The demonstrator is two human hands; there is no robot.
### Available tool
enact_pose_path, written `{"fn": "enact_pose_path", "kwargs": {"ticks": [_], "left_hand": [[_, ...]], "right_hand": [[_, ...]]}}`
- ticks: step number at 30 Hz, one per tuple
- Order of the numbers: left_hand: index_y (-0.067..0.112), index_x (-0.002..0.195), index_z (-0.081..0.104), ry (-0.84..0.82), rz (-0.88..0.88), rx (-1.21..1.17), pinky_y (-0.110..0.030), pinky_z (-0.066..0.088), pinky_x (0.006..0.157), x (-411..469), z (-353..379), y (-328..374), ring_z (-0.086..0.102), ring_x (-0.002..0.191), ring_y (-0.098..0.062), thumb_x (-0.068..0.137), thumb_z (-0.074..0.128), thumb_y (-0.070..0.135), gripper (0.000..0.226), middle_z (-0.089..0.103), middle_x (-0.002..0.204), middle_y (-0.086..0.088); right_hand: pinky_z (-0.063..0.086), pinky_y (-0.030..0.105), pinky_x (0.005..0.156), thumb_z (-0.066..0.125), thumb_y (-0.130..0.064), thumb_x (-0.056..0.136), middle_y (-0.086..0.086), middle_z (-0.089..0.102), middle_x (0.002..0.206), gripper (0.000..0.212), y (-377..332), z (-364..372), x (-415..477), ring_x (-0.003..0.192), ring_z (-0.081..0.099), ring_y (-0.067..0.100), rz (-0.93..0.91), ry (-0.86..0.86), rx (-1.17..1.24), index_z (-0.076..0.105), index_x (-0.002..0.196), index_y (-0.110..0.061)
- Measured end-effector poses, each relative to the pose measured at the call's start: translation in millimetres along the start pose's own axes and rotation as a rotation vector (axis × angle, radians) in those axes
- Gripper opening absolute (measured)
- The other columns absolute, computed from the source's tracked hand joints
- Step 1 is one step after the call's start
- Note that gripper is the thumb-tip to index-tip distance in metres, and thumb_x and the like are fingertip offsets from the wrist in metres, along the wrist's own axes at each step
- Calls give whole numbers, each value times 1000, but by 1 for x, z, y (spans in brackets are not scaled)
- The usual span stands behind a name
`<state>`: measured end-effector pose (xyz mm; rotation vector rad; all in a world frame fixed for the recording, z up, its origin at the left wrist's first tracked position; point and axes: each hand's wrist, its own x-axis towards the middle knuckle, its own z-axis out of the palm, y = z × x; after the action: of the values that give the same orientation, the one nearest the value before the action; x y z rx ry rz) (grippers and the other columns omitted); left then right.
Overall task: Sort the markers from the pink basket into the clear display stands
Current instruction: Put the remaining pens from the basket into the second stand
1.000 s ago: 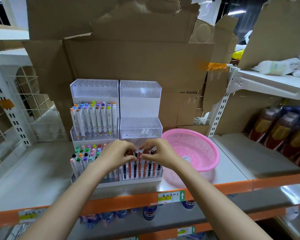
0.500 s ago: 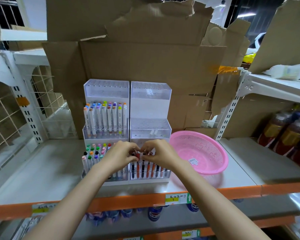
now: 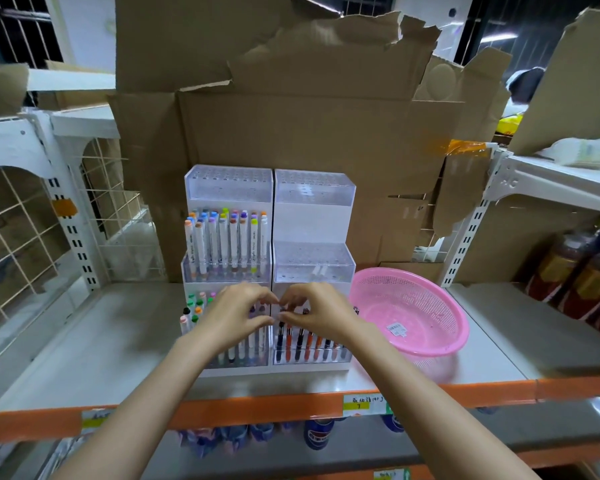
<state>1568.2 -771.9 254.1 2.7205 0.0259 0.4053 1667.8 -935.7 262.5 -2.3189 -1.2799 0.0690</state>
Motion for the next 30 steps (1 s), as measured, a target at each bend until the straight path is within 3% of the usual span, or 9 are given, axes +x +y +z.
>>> {"fn": "enact_pose_path", "kwargs": {"ticks": [4, 6, 10, 13, 17, 19, 22, 27, 30], "left_hand": [[23, 108, 67, 200, 22, 372, -36, 47, 86, -18, -10, -18, 59, 105, -15, 87, 61, 39, 27, 64, 111, 4], [16, 104, 68, 261, -72, 468, -38, 47, 80, -29, -11, -27, 63, 100, -22, 88, 50, 40, 34, 65, 109, -4], [13, 112, 65, 191, -204, 477, -39, 49, 80, -49, -10, -48, 60, 107, -27, 89, 33, 43, 50, 62, 119, -10], [15, 127, 59, 84, -204, 440, -44, 49, 89, -60, -5, -63, 57, 115, -26, 90, 28, 46, 57, 60, 127, -8], [13, 132, 56, 85, -219, 466, -46, 48, 91, -65, -1, -64, 58, 118, -21, 90, 30, 44, 58, 59, 131, -5], [12, 138, 49, 108, -228, 477, -47, 40, 101, -63, 0, -60, 47, 129, -20, 95, 33, 41, 54, 49, 141, -6], [14, 151, 16, 43, -252, 481, -44, 15, 115, -59, 1, -55, 13, 146, -16, 100, 31, 41, 60, 17, 158, -2], [17, 151, 17, 70, -226, 398, -46, 21, 113, -60, 7, -55, 17, 145, -25, 99, 35, 33, 57, 22, 156, -10], [22, 152, 4, 37, -236, 360, -42, 13, 116, -61, 8, -56, 3, 147, -20, 101, 27, 32, 57, 6, 160, -5]], "right_hand": [[48, 29, 79, 60, -37, 92, -5, 63, 123, 39, -25, 6, 8, 107, 59, 14, -47, 43, -112, 55, 129, -27], [49, 31, 81, 53, -33, 97, -2, 57, 132, 41, -41, 15, 12, 113, 58, 19, -96, 52, -186, 48, 137, -25], [47, 42, 92, 44, -28, 100, 3, 42, 146, 48, -63, 41, 17, 123, 49, 29, -150, 38, -314, 33, 147, -20], [30, 42, 110, 41, -29, 101, 9, 34, 151, 53, -71, 59, 18, 135, 37, 31, -115, 48, -333, 26, 149, -14], [11, 39, 119, 33, -33, 103, 12, 12, 160, 58, -71, 81, 18, 147, 13, 28, -24, 5, -385, 11, 153, -11], [4, 38, 120, 29, -34, 104, 10, 5, 161, 60, -72, 85, 16, 148, 5, 27, 5, -3, -400, 4, 154, -12], [1, 37, 119, 26, -39, 104, 10, 2, 161, 61, -76, 86, 16, 149, 1, 25, 45, -1, -393, 1, 154, -14], [8, 37, 119, 24, -38, 104, 16, 1, 160, 61, -84, 86, 16, 148, 2, 27, 179, 25, -309, 2, 153, -9], [8, 37, 120, 24, -34, 105, 16, -7, 160, 61, -87, 88, 15, 148, -5, 27, 198, 4, -298, -4, 153, -7]]}}
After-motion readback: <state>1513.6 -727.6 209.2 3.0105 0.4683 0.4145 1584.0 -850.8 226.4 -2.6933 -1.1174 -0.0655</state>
